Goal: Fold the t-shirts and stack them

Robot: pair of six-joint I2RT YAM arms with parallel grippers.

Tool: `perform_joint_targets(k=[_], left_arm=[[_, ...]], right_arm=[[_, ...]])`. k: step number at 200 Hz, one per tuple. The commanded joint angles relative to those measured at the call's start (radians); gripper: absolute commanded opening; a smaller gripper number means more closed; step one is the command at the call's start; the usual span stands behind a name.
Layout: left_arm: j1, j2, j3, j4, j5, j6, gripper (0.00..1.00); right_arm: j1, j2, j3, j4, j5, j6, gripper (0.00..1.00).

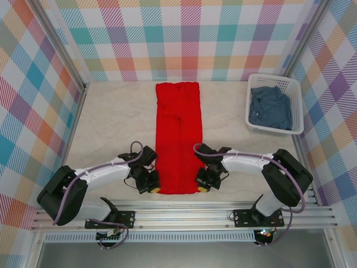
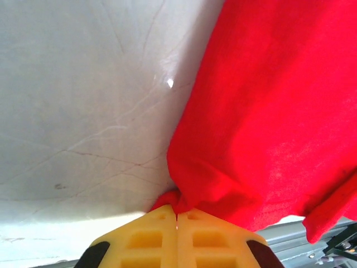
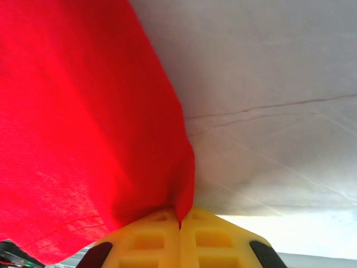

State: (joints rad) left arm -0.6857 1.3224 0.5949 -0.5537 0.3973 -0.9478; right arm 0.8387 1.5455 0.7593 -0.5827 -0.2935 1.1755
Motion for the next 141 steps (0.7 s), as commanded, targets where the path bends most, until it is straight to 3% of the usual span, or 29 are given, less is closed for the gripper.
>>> perform_joint_targets(k=[1,55,92,104,111,141], left_arm=[[-0.019,-0.066,-0.003,-0.066,-0.028,-0.004,0.00],[-0.029,-0.228,-0.075,-0.188,-0.015,-0.006,0.00],[-0.029,-0.243,-0.109,-0.165,0.007,-0.032,0.00],[-0.029,-0.235,-0.106,-0.170,-0.003,-0.031,0.26],[-0.029,-0.234,-0.103,-0.171,-0.003,-0.030,0.35],[-0.028,-0.223,-0.105,-0.165,0.010,-0.031,0.40]], right_arm=[[0.005,-0.043,-0.023,0.003,0.000,0.023,0.00],[0.007,-0.138,-0.063,-0.083,-0.035,-0.014,0.00],[0.007,-0.137,-0.072,-0.083,-0.062,-0.022,0.00],[0.007,-0.131,-0.070,-0.080,-0.062,-0.022,0.00],[0.007,-0.126,-0.069,-0.077,-0.064,-0.021,0.00],[0.008,-0.111,-0.067,-0.061,-0.063,-0.012,0.00]])
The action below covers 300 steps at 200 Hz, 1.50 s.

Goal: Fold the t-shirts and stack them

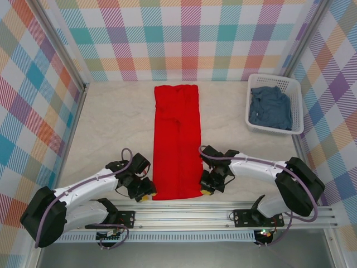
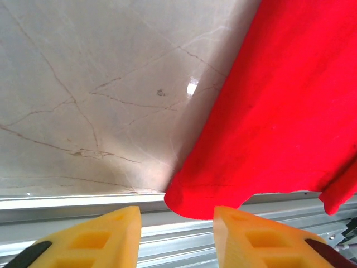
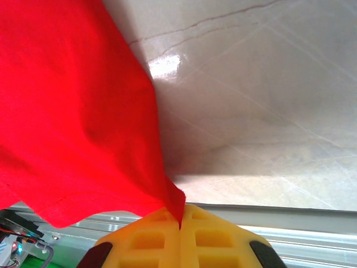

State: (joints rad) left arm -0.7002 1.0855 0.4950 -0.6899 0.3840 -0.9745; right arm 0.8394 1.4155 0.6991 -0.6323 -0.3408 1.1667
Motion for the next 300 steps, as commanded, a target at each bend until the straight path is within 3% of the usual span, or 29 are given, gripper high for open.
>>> perform_joint_targets(k=[1,61,104,146,196,243,300], left_arm=[[-0.014,0.015,-0.005,-0.026,0.025,-0.004,0.40],[-0.043,0.158,0.032,0.086,0.041,-0.017,0.30],[-0.060,0.246,0.095,0.105,-0.010,-0.007,0.12],[-0.062,0.207,0.151,0.048,-0.055,-0.007,0.00],[-0.052,0.075,0.213,-0.087,-0.115,-0.011,0.00],[0.081,0.101,0.278,-0.010,-0.143,-0.018,0.00],[0.276,0.285,0.471,0.067,-0.109,0.068,0.00]], right_arm=[[0.007,0.020,-0.006,-0.011,-0.016,-0.003,0.00],[0.007,0.049,-0.001,0.017,-0.023,0.005,0.00],[0.007,0.054,0.001,0.019,-0.029,0.001,0.00],[0.007,0.047,0.021,-0.003,-0.036,-0.028,0.00],[-0.010,-0.012,0.072,-0.057,-0.048,-0.012,0.00],[-0.118,0.046,0.239,-0.115,-0.003,-0.065,0.00],[-0.273,0.204,0.527,-0.170,0.035,-0.172,0.00]])
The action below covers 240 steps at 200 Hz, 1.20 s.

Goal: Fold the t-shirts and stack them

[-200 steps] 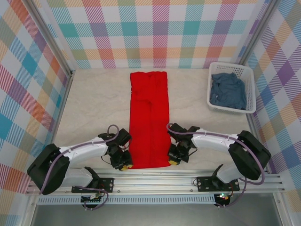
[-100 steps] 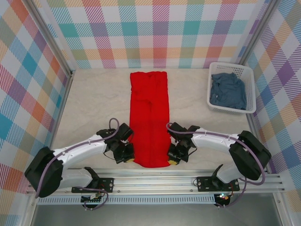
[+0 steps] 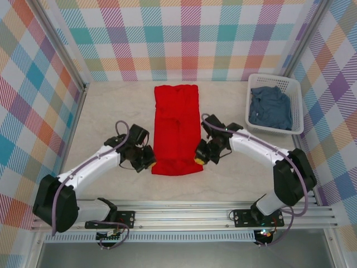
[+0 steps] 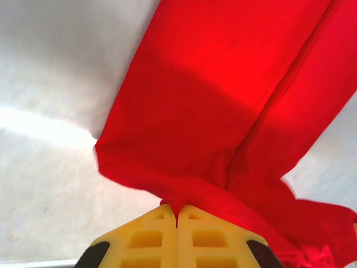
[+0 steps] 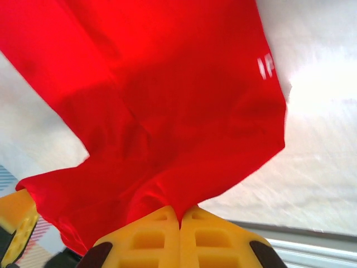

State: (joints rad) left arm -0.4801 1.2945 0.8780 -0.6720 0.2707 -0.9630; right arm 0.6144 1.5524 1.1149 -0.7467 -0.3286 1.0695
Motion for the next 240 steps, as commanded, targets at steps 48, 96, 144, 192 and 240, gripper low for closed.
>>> perform_joint_targets(k=[48,96,144,192,240], left_arm=[[0.155,0.309,0.294,0.109,0.011,0.131,0.00],[0.206,0.525,0.478,0.124,0.003,0.179,0.00],[0.221,0.652,0.628,0.083,0.009,0.222,0.00],[0.241,0.694,0.677,0.060,0.002,0.233,0.00],[0.268,0.715,0.667,0.099,0.010,0.245,0.17]], right_arm=[[-0.142,0.269,0.352,-0.049,0.014,-0.148,0.00],[-0.216,0.470,0.529,-0.057,0.007,-0.183,0.00],[-0.246,0.606,0.679,-0.079,-0.007,-0.181,0.00],[-0.256,0.658,0.753,-0.089,0.001,-0.181,0.00],[-0.284,0.732,0.787,-0.060,-0.027,-0.190,0.06]])
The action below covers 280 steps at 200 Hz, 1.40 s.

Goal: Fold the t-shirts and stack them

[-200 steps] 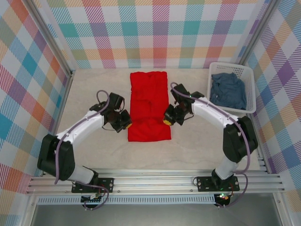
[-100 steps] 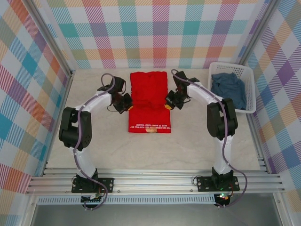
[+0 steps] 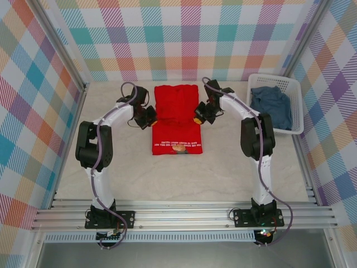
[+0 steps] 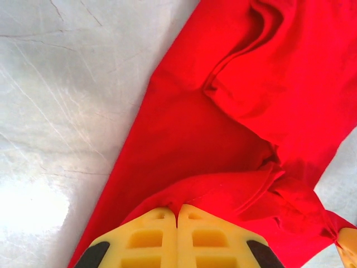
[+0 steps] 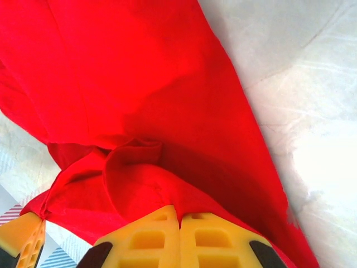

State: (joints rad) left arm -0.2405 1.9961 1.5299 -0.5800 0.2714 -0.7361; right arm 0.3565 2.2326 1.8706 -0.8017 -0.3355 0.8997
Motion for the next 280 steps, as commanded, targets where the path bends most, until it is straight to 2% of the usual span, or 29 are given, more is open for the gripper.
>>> perform_joint_targets(k=[1,12,22,32,49,67,91,118,150,182,220,256,267,280], left_arm=[[0.029,0.012,0.015,0.008,0.008,0.018,0.18],[0.029,-0.017,0.012,0.018,-0.012,0.022,0.36],[0.029,-0.051,0.004,0.024,-0.019,0.022,0.42],[0.029,-0.091,-0.016,0.026,-0.028,0.017,0.44],[0.027,-0.176,-0.104,0.037,-0.025,-0.004,0.44],[0.017,-0.247,-0.233,0.077,0.017,-0.038,0.37],[-0.007,-0.251,-0.327,0.131,0.072,-0.067,0.19],[-0.018,-0.147,-0.279,0.135,0.102,-0.072,0.05],[-0.022,-0.014,-0.157,0.089,0.104,-0.041,0.01],[-0.017,0.084,-0.014,0.007,0.071,0.011,0.00],[0.013,0.158,0.119,-0.011,0.021,0.020,0.03],[0.032,0.150,0.180,-0.026,-0.001,0.031,0.12],[0.029,0.106,0.150,-0.033,-0.015,0.048,0.16],[0.024,0.016,0.069,-0.053,-0.049,0.061,0.28]], right_arm=[[-0.027,0.051,0.032,-0.006,-0.020,-0.020,0.07],[-0.036,0.048,0.043,-0.007,-0.015,-0.040,0.27],[-0.037,0.024,0.041,-0.003,0.009,-0.063,0.42],[-0.039,-0.016,0.027,0.007,0.031,-0.084,0.49],[-0.039,-0.096,-0.026,0.014,0.060,-0.103,0.53],[-0.027,-0.190,-0.145,0.061,0.076,-0.097,0.52],[0.015,-0.242,-0.264,0.128,0.054,-0.071,0.32],[0.065,-0.184,-0.286,0.166,0.013,-0.025,0.11],[0.069,-0.098,-0.242,0.185,-0.007,0.006,0.08],[0.064,0.004,-0.104,0.117,0.008,-0.008,0.07],[0.019,0.084,-0.002,0.100,0.018,0.009,0.09],[-0.002,0.077,0.038,0.088,0.003,-0.010,0.18],[0.001,0.030,-0.003,0.091,0.014,-0.018,0.21],[0.001,-0.058,-0.111,0.123,0.020,-0.013,0.28]])
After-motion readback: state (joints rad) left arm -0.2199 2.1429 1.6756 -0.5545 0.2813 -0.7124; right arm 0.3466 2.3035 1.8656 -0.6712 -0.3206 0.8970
